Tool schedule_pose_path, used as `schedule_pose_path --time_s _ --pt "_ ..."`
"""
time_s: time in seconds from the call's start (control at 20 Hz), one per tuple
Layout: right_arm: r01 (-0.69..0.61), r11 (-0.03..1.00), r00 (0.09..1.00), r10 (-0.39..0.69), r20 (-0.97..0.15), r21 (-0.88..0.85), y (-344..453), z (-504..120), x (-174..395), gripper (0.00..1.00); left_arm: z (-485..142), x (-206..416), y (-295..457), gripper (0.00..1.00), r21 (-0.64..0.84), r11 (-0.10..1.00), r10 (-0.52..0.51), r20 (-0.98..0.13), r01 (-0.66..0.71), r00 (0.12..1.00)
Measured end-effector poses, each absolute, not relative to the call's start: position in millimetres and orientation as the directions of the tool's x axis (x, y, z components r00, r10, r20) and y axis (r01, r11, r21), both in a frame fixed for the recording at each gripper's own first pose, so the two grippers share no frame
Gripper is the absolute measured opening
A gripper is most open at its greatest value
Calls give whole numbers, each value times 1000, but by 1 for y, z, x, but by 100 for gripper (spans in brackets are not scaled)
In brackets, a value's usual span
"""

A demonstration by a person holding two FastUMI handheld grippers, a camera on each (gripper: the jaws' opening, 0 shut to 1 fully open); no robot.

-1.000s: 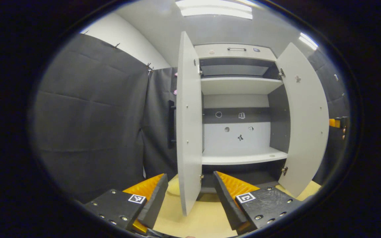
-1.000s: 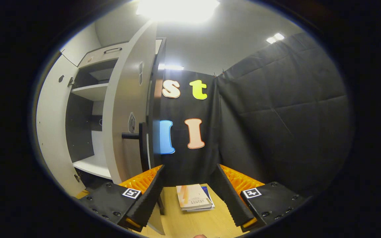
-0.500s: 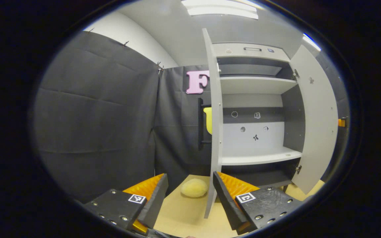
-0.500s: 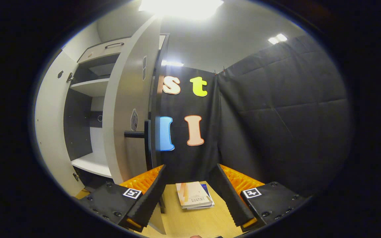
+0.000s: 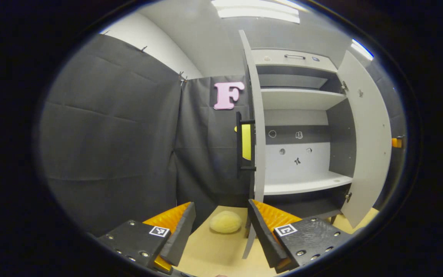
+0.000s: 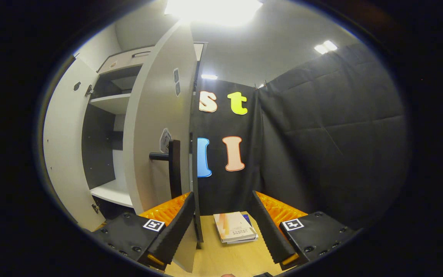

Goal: Grasp the bottle in the cabinet with the left hand and place it on the coaster, then close the right door with the right hand and the left door with the left hand.

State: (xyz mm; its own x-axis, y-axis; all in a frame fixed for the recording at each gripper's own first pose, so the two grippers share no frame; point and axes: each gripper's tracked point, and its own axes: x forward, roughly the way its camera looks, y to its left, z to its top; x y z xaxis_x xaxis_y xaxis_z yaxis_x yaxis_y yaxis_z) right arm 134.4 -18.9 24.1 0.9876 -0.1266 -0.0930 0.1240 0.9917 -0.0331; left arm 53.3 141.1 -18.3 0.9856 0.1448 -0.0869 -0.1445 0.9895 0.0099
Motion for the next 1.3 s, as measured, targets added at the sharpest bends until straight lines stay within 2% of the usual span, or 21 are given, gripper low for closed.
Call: schedule_pose_path --time_s 0.1,0.15,0.45,0.5,0.7,0.75,0.8,1.3 --pt "122 992 988 -125 -91 -39 -12 23 132 92 -20 58 145 83 11 990 144 -86 -144 986" --pt "118 992 988 -121 -93 -39 -7 23 133 95 -21 61 150 83 9 989 145 -86 -144 986" --pt "119 992 988 -122 -91 -41 4 24 133 92 -28 60 167 84 -5 988 150 -97 -152 984" --pt "111 993 989 -115 -91 -41 8 24 132 95 -28 60 169 83 -7 988 152 -99 -153 983" --pt "74 997 993 -77 -91 -31 25 23 136 95 -30 56 173 84 -12 988 153 -101 -155 983" --pt "65 998 994 -67 -90 -24 30 22 138 92 -30 56 175 84 -9 988 155 -102 -156 983" --pt "55 998 994 -56 -90 -17 35 22 139 95 -30 54 177 84 -8 987 157 -103 -159 982" --pt "-25 1000 997 23 -78 -18 86 19 154 95 -28 42 202 84 6 983 186 -106 -186 977"
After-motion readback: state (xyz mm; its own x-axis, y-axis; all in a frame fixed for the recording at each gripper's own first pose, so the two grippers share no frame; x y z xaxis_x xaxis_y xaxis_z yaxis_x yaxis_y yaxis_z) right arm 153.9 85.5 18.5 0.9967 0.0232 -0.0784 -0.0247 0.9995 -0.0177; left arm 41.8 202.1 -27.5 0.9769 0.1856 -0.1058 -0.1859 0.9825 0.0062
